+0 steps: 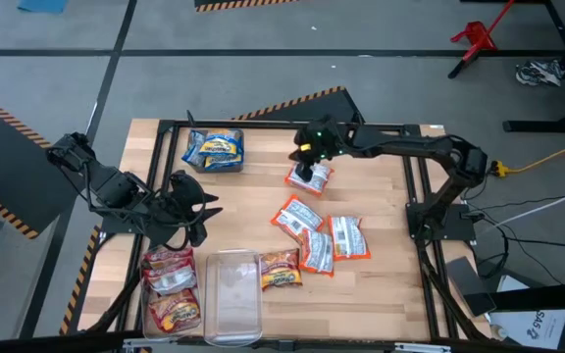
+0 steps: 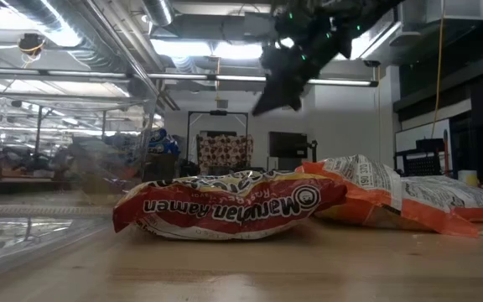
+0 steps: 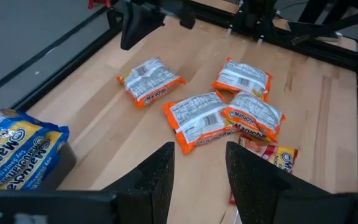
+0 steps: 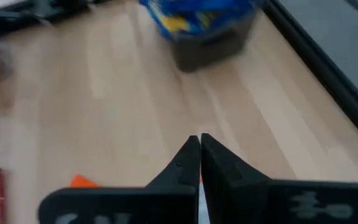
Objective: Sort Maruchan noodles
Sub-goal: Put the orange noodle pack into the right transparent bin
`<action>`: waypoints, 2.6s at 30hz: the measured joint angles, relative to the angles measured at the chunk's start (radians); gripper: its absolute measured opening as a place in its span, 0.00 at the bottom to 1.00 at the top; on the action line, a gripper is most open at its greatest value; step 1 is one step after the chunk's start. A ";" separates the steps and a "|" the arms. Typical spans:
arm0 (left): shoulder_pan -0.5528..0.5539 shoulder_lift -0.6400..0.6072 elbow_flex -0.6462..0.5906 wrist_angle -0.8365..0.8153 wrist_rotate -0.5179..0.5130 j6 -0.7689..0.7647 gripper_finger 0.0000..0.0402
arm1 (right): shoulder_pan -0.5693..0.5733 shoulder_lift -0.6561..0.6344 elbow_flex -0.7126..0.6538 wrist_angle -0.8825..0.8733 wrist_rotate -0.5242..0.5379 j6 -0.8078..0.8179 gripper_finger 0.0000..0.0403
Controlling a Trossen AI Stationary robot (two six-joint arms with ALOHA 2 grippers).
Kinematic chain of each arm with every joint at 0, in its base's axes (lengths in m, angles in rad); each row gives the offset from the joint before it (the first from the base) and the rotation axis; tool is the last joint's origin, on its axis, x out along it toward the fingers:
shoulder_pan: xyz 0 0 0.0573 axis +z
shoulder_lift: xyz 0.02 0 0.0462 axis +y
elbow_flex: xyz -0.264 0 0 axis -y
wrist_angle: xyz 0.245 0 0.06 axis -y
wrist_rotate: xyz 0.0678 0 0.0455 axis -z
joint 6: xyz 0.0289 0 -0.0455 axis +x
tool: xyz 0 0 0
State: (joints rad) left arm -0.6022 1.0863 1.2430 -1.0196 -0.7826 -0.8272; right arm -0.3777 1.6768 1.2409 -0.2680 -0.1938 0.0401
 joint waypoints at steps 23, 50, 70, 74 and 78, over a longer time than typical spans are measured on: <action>0.000 0.000 0.000 -0.001 -0.046 0.025 0.34 | 0.104 0.091 -0.213 -0.059 0.281 -0.242 0.88; 0.000 0.000 0.000 -0.001 -0.047 0.025 0.34 | 0.142 0.195 -0.201 0.021 0.540 -0.276 0.05; 0.000 0.000 0.000 -0.029 -0.163 0.026 0.34 | 0.193 0.040 -0.058 0.051 0.089 -0.058 0.01; 0.000 0.000 0.000 -0.028 -0.187 0.025 0.34 | 0.293 0.039 -0.017 0.131 0.042 -0.021 0.01; 0.004 -0.006 0.000 -0.027 -0.206 0.024 0.34 | 0.407 0.040 0.033 0.199 0.063 -0.019 0.00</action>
State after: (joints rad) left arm -0.5982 1.0804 1.2427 -1.0464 -0.9890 -0.8037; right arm 0.0290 1.7165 1.2739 -0.0690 -0.1311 0.0207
